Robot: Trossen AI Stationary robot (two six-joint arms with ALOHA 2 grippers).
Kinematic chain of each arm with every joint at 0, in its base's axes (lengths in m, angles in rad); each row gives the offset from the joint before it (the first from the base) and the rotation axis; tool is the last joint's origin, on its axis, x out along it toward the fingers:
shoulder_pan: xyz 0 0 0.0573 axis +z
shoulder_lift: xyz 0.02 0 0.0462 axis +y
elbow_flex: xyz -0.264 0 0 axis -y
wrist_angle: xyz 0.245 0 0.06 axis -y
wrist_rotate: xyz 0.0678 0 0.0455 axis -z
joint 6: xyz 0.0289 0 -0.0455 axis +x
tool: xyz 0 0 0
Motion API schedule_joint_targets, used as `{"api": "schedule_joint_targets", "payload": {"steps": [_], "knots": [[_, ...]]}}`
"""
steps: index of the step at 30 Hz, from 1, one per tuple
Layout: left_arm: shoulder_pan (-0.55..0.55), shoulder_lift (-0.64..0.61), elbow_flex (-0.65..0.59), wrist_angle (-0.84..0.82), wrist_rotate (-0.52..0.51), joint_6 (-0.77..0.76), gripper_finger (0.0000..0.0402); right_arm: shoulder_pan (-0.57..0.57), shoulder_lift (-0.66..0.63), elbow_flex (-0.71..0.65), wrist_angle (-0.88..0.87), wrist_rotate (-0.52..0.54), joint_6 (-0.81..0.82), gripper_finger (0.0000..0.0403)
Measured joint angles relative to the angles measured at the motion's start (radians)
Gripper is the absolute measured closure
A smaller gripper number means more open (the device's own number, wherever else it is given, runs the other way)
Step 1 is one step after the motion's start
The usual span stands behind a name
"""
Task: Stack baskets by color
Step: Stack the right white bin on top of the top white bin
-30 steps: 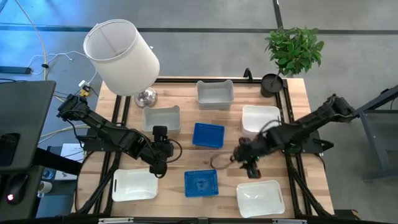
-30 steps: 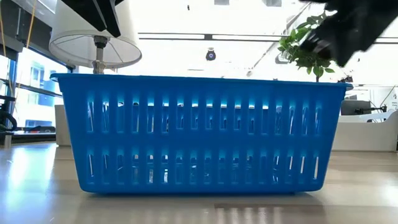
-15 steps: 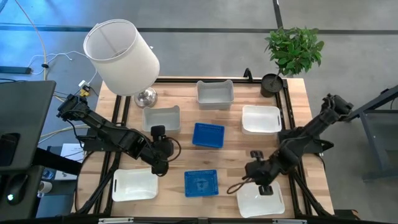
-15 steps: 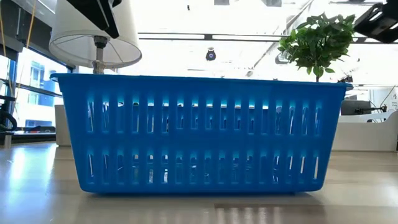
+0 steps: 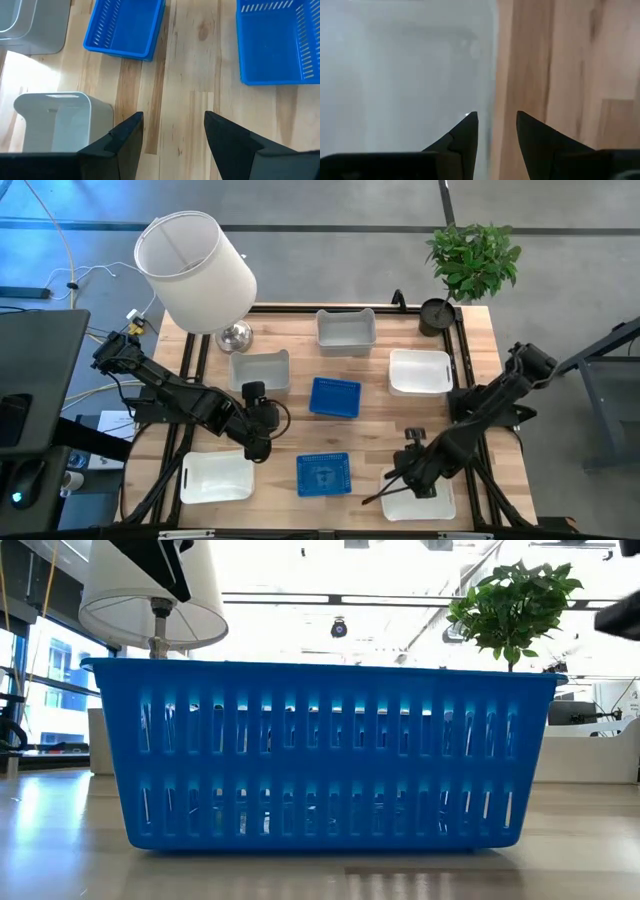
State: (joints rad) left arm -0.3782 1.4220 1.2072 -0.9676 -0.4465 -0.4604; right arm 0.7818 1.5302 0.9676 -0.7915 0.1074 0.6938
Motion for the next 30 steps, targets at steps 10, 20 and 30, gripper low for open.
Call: {"api": "schedule_joint_targets", "payload": {"steps": [10, 20, 30], "knots": [[0.0, 0.0, 0.0, 0.0, 0.0, 0.008, 0.0206, -0.003, 0.048, 0.0, -0.015, -0.039, 0.058, 0.0326], [0.0, 0.0, 0.0, 0.0, 0.0, 0.01, 0.0206, -0.023, 0.009, 0.0, -0.084, -0.03, 0.009, 0.04], [0.0, 0.0, 0.0, 0.0, 0.0, 0.025, 0.0206, -0.097, -0.223, 0.0, -0.229, 0.13, -0.047, 0.0402]]}}
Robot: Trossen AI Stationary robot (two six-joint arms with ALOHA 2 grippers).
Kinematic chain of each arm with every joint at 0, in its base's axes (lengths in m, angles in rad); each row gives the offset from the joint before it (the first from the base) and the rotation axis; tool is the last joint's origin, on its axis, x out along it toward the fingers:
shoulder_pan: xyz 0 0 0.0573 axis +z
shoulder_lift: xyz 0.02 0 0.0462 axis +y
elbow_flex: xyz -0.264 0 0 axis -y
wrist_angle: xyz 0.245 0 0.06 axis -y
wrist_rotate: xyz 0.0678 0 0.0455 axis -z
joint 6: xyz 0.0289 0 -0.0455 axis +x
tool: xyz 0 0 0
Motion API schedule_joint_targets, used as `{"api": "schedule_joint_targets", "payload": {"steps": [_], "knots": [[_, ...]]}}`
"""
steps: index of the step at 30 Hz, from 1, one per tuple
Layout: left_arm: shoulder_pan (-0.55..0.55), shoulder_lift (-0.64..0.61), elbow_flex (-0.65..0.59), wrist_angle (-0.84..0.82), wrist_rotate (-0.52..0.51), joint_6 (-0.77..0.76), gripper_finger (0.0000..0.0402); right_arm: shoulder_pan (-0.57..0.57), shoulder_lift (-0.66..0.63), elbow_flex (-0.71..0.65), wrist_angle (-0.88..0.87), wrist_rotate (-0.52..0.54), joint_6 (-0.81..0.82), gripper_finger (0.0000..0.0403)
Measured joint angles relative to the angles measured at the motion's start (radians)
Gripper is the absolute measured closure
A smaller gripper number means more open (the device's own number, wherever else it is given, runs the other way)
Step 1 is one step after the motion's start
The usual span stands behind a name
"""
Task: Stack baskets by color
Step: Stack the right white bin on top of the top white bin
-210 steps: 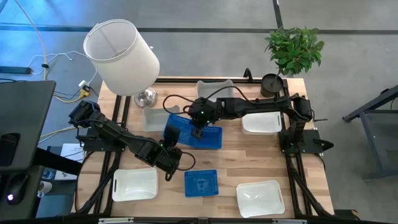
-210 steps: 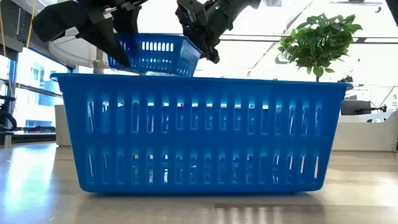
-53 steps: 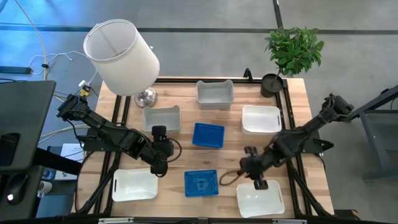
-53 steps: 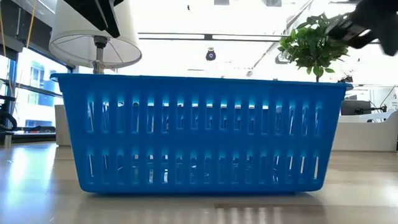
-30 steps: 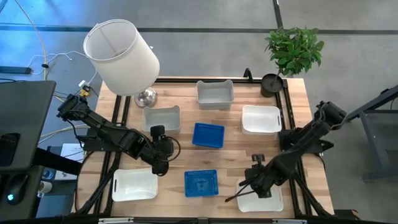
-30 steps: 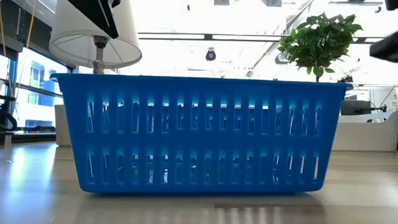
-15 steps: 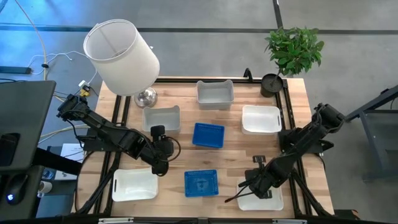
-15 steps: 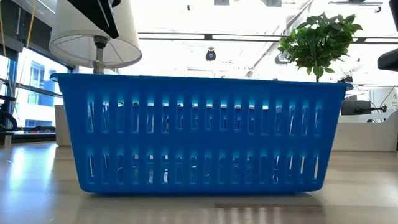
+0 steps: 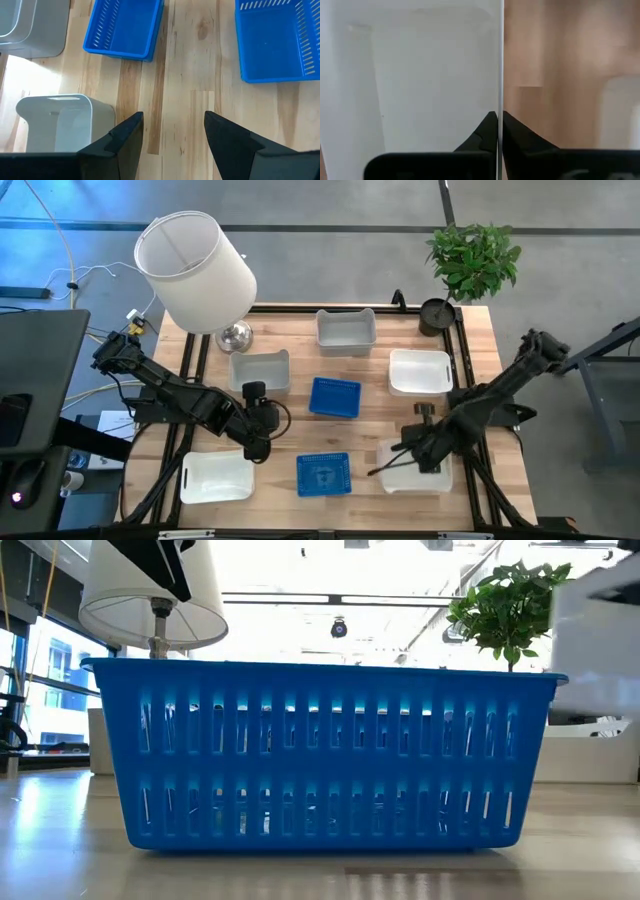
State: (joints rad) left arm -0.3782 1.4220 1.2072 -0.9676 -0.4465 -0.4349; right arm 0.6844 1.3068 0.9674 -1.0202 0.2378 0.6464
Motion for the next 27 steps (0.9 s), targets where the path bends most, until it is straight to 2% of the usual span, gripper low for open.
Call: {"api": "schedule_joint_targets", "payload": {"steps": [7, 14, 21, 27], "knots": [[0.0, 0.0, 0.0, 0.0, 0.0, 0.0, 0.0206, -0.113, -0.186, 0.0, -0.152, 0.095, -0.11, 0.0403], [0.0, 0.0, 0.0, 0.0, 0.039, 0.001, 0.0206, -0.274, -0.34, 0.0, -0.187, 0.155, -0.312, 0.0403], [0.0, 0.0, 0.0, 0.0, 0.047, 0.001, 0.0206, -0.46, -0.372, 0.128, -0.3, 0.217, -0.514, 0.0403], [0.0, 0.0, 0.0, 0.0, 0.047, 0.001, 0.0206, -0.632, -0.372, 0.216, -0.364, 0.199, -0.709, 0.0403]]}}
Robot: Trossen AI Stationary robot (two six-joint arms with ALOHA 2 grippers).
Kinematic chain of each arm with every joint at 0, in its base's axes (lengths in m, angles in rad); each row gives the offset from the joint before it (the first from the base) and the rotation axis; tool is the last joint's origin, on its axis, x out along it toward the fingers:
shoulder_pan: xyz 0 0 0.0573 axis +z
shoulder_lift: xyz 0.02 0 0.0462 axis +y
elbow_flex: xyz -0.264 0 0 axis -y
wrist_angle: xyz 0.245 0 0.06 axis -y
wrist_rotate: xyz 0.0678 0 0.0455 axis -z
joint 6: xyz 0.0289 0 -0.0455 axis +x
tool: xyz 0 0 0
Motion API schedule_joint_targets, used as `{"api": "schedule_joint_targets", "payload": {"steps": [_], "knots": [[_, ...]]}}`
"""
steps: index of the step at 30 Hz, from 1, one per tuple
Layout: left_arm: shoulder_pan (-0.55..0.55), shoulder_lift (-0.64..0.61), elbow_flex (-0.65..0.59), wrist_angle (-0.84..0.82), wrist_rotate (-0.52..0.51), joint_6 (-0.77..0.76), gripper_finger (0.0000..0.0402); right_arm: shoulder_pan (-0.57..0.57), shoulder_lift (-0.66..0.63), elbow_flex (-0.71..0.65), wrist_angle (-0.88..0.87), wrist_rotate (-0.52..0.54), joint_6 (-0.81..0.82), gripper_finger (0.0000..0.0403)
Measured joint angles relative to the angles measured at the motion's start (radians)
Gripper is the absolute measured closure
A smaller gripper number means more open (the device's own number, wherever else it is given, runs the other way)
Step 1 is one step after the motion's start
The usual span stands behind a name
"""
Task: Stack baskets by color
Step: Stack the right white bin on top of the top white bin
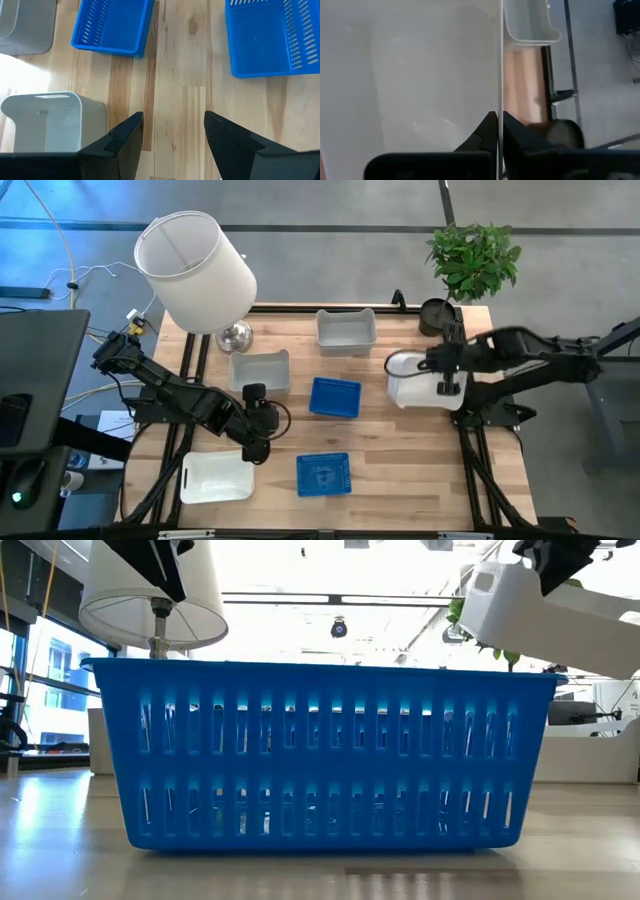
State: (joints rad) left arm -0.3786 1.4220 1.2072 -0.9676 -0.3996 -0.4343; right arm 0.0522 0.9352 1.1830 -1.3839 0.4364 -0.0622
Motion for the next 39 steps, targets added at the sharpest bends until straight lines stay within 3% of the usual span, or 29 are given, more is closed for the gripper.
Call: {"api": "schedule_joint_targets", "payload": {"steps": [5, 13, 39], "knots": [[0.0, 0.0, 0.0, 0.0, 0.0, -0.005, 0.0206, -0.131, 0.003, 0.009, -0.005, -0.054, -0.182, 0.0403], [0.0, 0.0, 0.0, 0.0, 0.001, -0.009, 0.0206, -0.316, 0.047, 0.009, -0.004, -0.132, -0.336, 0.0403], [0.0, 0.0, 0.0, 0.0, 0.056, -0.008, 0.0206, -0.719, 0.335, 0.009, 0.066, -0.363, -0.55, 0.0403]]}}
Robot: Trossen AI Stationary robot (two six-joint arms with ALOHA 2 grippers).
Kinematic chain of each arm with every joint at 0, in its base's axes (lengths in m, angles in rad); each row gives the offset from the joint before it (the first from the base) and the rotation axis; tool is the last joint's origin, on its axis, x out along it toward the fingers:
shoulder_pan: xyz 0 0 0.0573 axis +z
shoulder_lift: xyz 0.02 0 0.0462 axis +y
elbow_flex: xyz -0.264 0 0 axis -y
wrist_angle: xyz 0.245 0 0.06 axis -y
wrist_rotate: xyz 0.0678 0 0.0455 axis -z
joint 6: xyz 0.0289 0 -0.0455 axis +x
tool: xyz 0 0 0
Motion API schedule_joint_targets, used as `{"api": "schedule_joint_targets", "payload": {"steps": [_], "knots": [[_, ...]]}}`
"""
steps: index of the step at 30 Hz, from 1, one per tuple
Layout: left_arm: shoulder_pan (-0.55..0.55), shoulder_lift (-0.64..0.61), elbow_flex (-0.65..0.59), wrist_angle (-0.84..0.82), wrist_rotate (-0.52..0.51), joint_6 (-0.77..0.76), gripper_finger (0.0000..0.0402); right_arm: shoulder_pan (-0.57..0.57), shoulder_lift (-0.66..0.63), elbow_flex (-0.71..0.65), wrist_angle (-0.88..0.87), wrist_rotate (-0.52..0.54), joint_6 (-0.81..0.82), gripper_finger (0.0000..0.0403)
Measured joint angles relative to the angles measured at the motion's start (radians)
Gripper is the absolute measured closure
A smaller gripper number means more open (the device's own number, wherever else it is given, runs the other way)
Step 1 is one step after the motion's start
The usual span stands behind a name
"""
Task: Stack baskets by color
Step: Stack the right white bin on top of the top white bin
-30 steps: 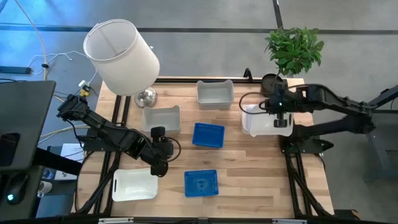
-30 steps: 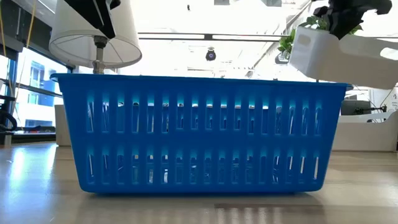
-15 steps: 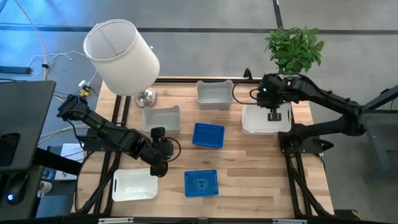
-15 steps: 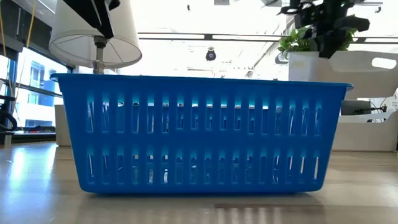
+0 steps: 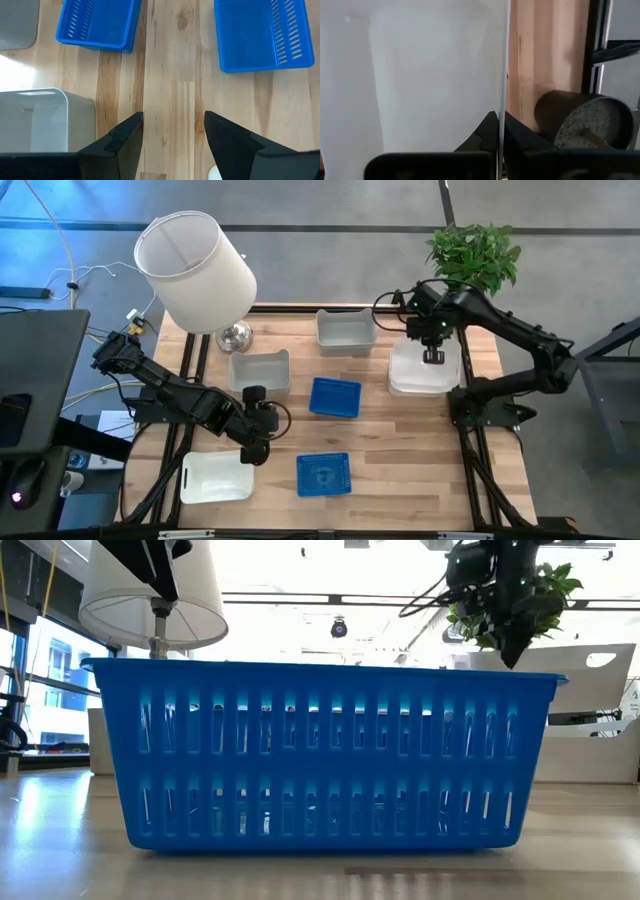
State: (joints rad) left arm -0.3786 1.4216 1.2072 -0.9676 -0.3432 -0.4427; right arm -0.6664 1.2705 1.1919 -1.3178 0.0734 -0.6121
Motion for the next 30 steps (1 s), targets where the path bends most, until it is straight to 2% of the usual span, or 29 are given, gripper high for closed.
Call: {"api": "schedule_joint_targets", "payload": {"steps": [16, 19, 30], "knots": [[0.0, 0.0, 0.0, 0.0, 0.0, 0.008, 0.0206, -0.015, 0.101, -0.02, 0.0, -0.049, -0.012, 0.0403], [0.0, 0.0, 0.0, 0.0, 0.0, 0.008, 0.0206, -0.015, 0.105, -0.039, 0.02, -0.083, -0.007, 0.0403], [0.0, 0.0, 0.0, 0.0, 0.0, 0.008, 0.0206, -0.015, 0.105, -0.086, 0.07, -0.081, 0.017, 0.0403]]}}
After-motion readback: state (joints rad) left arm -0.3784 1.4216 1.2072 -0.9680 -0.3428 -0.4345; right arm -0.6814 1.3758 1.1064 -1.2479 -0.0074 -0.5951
